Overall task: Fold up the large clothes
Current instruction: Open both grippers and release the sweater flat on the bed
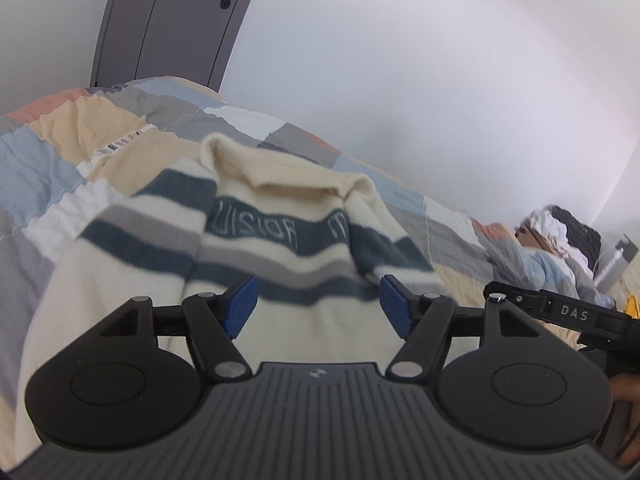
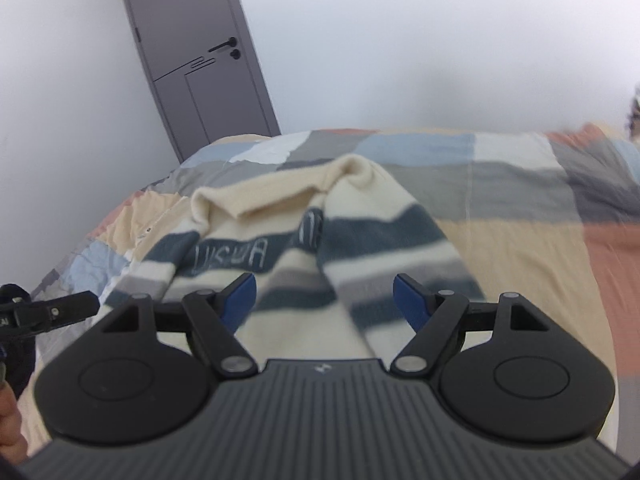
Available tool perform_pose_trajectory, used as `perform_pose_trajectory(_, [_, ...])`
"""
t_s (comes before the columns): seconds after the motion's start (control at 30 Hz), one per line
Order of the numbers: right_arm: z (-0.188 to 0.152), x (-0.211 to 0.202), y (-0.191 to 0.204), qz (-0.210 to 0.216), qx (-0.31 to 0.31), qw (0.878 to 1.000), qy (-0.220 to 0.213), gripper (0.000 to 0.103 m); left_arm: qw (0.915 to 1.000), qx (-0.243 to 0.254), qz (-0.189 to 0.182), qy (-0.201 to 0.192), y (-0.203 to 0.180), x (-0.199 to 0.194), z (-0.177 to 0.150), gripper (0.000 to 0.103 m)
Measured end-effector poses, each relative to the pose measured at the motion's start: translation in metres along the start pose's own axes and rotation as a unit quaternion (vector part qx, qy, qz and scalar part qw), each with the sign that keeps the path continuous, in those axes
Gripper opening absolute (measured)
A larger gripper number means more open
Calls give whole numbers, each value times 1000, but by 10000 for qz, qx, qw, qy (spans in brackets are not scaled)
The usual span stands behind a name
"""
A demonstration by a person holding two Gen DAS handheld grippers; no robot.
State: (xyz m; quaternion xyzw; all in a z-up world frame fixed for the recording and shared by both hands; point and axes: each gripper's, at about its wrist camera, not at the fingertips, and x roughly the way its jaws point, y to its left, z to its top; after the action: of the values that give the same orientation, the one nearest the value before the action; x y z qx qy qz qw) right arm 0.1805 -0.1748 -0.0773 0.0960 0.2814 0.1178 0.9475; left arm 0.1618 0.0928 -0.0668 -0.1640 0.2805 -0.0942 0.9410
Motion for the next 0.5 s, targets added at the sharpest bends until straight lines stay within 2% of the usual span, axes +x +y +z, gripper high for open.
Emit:
perform_pose_trajectory(0.17, [-34, -19, -15, -350, 318, 9987, 182, 77, 9996, -167, -44, 203, 11, -1, -30, 72])
perform_pose_trajectory(0.33, [-56, -12, -36, -779, 947, 9916, 421, 77, 9986, -289, -58, 433, 21, 10, -46, 72])
perform_pose_trajectory(0.5, [-65, 12, -38, -1193, 874, 9869, 647, 77, 9962, -514, -54, 707, 31, 29, -54, 72])
